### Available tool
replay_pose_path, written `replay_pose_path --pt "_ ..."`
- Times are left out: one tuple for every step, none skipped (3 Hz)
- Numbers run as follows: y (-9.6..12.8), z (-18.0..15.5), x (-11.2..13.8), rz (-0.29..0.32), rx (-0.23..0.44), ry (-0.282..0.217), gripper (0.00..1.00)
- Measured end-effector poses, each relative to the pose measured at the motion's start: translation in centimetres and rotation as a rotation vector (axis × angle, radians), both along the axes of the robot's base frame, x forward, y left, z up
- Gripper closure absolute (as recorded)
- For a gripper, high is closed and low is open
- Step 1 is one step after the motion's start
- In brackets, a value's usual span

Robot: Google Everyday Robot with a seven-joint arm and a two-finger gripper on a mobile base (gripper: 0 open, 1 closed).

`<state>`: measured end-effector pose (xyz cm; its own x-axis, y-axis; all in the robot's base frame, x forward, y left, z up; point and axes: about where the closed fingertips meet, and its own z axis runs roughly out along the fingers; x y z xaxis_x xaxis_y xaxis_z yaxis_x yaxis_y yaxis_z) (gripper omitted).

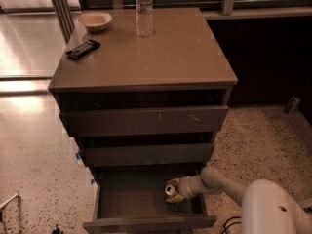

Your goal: Pick orange can from bottom drawer and place on counter

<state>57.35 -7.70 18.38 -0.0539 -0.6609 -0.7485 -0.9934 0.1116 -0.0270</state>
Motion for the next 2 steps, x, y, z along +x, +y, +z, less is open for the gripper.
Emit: replay_pose_path --pt "0.00 0.00 0.00 0.000 0.000 0.000 0.74" --pt "0.00 0.00 0.00 0.000 0.000 0.000 0.97"
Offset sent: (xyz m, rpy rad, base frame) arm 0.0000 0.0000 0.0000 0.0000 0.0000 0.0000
